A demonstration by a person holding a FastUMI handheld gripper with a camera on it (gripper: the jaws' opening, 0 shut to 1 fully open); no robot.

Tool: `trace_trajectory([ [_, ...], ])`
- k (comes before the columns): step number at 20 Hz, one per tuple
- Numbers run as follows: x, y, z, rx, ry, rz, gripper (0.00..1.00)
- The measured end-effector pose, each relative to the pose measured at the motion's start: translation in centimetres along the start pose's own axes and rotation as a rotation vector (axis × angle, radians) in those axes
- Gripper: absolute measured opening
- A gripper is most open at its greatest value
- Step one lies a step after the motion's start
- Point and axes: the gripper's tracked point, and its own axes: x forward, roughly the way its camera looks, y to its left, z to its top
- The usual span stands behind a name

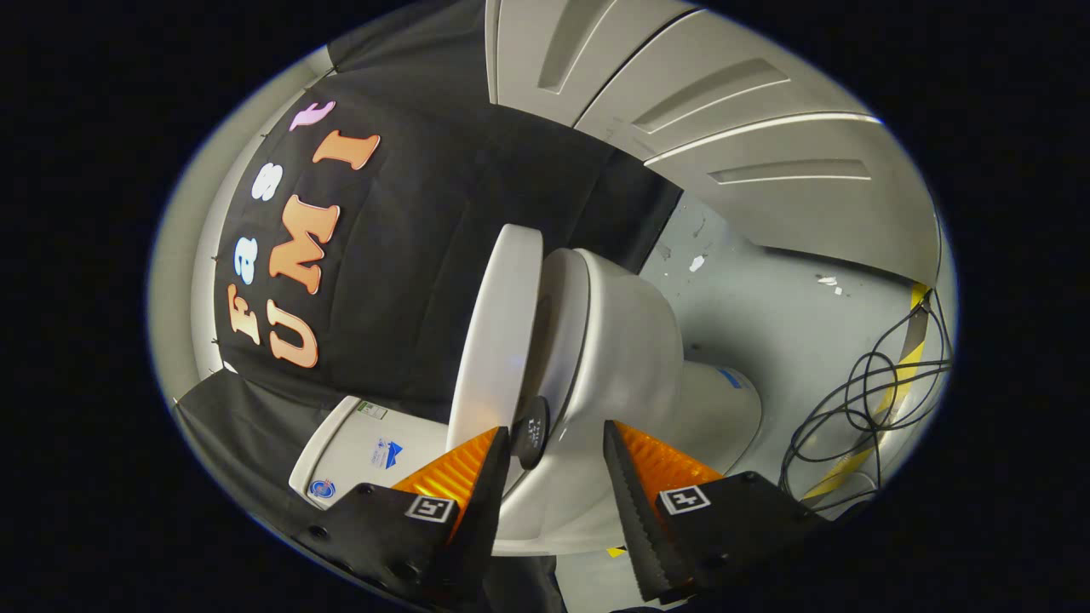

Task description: Open the toilet lid.

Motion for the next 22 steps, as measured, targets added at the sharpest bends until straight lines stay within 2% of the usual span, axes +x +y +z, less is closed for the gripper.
trace_trajectory([
  [5,0.3,1.1,0.7,-0.021,-0.015,0.043,0.30],
  [6,0.5,0.9,0.8,-0.033,-0.019,0.025,0.23],
  [9,0.9,0.5,1.0,-0.058,-0.025,-0.005,0.18],
  [12,0.9,0.7,1.1,-0.085,-0.018,-0.030,0.18],
  [15,0.8,1.1,1.5,-0.110,-0.042,-0.022,0.08],
  [22,0.7,1.1,1.4,-0.119,-0.048,-0.019,0.08],
])
